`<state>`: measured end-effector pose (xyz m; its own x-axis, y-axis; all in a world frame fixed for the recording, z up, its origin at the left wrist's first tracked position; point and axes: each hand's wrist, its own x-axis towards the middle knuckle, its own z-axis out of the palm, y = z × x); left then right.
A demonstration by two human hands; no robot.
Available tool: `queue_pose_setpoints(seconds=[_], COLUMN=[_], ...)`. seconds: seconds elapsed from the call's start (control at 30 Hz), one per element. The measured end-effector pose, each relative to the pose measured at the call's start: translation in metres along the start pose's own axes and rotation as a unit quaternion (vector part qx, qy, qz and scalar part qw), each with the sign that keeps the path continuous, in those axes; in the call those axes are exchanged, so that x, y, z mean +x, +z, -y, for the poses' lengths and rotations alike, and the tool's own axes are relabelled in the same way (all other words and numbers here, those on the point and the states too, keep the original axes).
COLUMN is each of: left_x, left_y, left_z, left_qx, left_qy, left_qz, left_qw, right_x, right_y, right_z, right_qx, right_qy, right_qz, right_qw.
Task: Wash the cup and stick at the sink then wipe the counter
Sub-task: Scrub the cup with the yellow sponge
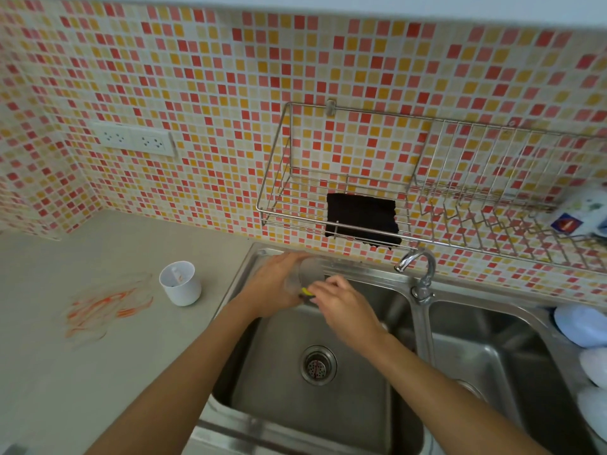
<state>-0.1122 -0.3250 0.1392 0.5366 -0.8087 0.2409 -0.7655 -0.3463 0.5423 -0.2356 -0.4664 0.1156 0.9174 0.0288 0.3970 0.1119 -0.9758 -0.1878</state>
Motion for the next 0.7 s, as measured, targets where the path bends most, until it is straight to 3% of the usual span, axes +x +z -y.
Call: queue_pose_setpoints(seconds=[0.23,0.33,0.4,0.47,0.53,0.6,0.7], left_x=[-0.006,-0.005,-0.005,-0.004,-0.003,-0.003,-0.002], left_y=[0.015,0.018,0.016,0.015,0.015,0.016,0.012], left_z=[0.006,0.013,0.018,0.023,0.022,0.014,-0.003], left_qx=[-0.027,0.01,0.046,0.1,0.129,0.098,0.018], left_qy=[-0.037,-0.016,-0.008,0.004,0.022,0.038,0.04], left_qz=[-0.041,-0.067,-0.056,-0.048,-0.023,0.008,0.002], left_qw=[0.998,0.998,0.997,0.994,0.991,0.994,0.999], right_x=[0.008,0.005,0.003,0.003,0.005,0.011,0.02], right_y=[-0.001,-0.001,0.002,0.006,0.005,0.002,-0.006], right_z=[0.009,0.012,0.01,0.004,-0.002,-0.012,-0.024], right_qx=[0.025,0.111,0.193,0.207,0.12,-0.037,-0.122], right_qy=[0.014,0.023,0.083,0.089,0.012,-0.095,-0.142], right_qz=[-0.058,-0.037,-0.001,0.021,0.051,0.054,0.016], right_qw=[0.998,0.993,0.978,0.974,0.991,0.993,0.982])
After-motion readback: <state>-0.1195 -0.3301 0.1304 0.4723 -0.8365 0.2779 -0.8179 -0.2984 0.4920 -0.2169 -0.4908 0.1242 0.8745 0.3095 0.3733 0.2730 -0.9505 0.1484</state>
